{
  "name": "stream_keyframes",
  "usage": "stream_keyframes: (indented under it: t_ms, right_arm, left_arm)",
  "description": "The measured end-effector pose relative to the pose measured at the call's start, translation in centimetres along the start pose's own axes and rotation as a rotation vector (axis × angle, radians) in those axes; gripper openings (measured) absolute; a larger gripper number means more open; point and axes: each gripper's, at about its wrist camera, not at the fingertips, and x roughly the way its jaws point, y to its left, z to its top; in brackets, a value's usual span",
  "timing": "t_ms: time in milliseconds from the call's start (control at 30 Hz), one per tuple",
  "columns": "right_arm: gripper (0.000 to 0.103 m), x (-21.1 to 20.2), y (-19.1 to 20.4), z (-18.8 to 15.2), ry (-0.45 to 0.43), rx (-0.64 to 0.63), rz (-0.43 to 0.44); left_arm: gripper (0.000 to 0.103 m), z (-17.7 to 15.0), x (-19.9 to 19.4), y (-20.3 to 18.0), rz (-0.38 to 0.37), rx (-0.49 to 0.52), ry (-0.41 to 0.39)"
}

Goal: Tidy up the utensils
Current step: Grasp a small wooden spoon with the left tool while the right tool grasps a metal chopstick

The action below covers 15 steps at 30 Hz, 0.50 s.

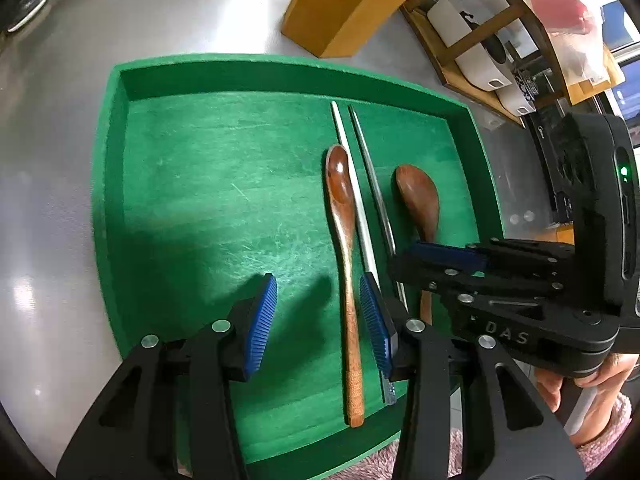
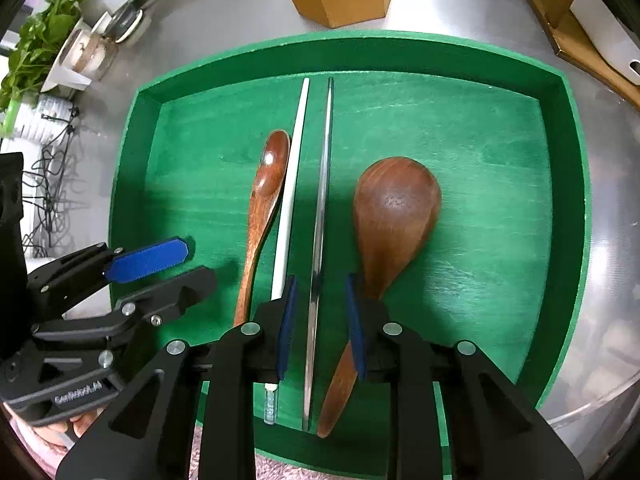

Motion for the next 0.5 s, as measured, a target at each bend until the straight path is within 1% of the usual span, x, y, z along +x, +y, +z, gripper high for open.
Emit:
stream_keyframes:
  t_ms: [67,167,300,333,400,433,467,500]
  right_arm:
    - [0.006,0.0,0.0,-0.1,0.000,-0.011,-0.038]
    - [0.006,-0.1,-0.4,-0.1,0.008,-0.001,-0.051]
    - [0.006,-0.4,-1.5,-0.3,0.024,0.013,-0.061]
    - [0.006,-0.5,-1.7,-0.3,0.026,0.015,-0.060]
    - [0.006,-0.6,-2.2,-0.3,0.038,0.023,-0.060]
    - [0.006,-0.6,-2.3,-0.2,0.044,0.025,-0.061]
    - [0.006,-0.7,-2.4,-0.2,0.051,0.027,-0.063]
    - [0.006,-0.7,-2.5,-0.1,0.060,0.030,-0.065]
  left_arm:
    - [0.040,-0.1,0.4,-0.3,-0.005,0.011,0.009]
    - [0.040,-0.2,0.9,-1.1,-0.005,0.035,0.012]
    - [0.040,-0.2,1.3,-1.9,0.018,0.060,0.008]
    - [0.040,-0.2,1.3,-2.2,0.033,0.078,0.005]
    - [0.040,-0.4,1.6,-3.2,0.098,0.132,0.007]
    - [0.035,-0.5,1.8,-3.7,0.141,0.155,0.010]
    - [0.025,-0.5,2.0,-4.0,0.184,0.169,0.013]
    - [0.023,-0.4,2.1,-4.2,0.227,0.170,0.016]
